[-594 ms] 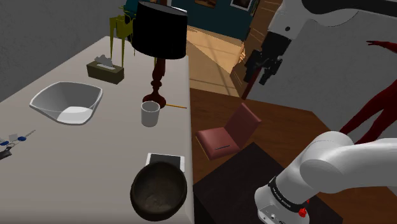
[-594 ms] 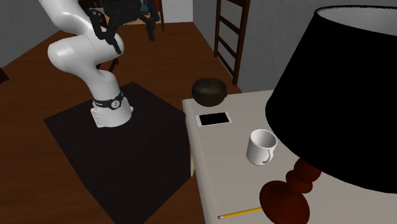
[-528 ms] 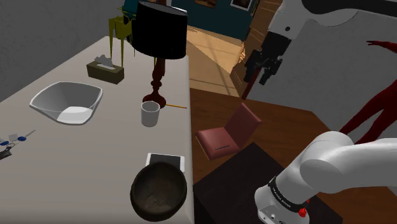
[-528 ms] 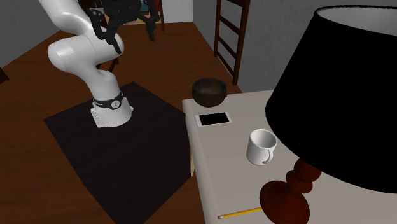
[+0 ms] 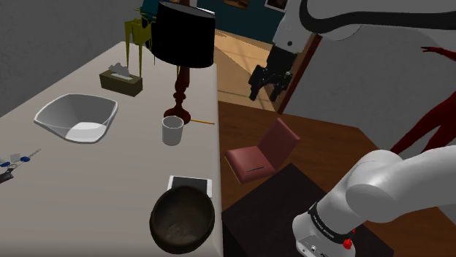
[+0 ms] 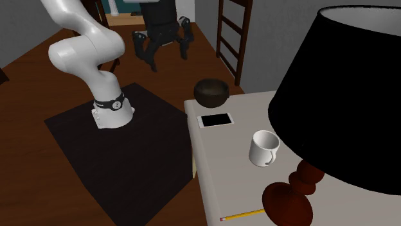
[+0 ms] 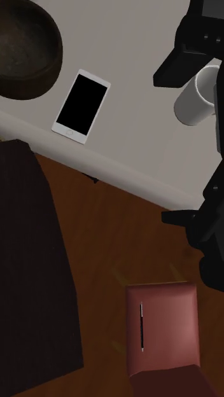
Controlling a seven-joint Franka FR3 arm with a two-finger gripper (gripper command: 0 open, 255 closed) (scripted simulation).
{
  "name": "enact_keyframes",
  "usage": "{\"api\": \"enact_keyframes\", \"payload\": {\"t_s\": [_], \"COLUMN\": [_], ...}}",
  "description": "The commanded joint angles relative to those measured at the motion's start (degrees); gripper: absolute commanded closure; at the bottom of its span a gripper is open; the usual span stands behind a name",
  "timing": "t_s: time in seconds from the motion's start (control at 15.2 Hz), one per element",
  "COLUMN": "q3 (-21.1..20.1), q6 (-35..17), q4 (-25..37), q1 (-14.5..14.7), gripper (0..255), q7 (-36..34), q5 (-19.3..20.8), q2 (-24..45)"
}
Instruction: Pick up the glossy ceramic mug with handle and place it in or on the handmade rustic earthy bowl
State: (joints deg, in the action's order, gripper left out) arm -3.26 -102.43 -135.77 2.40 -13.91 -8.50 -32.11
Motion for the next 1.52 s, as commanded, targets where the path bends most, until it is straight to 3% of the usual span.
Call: {"api": "enact_keyframes", "payload": {"t_s": [0.0, 0.66, 1.45], "q3": [-1.64, -8.54, -10.9], "q6": [-3.52, -16.52, -22.49], "q4": [0.16, 8.34, 28.46], "q1": [0.49, 1.97, 6.57], "gripper": [0, 0, 0], "q7": [-1.39, -9.58, -21.65], "q5": [-0.19, 3.33, 15.35], "q2": [3.25, 23.39, 50.42]}}
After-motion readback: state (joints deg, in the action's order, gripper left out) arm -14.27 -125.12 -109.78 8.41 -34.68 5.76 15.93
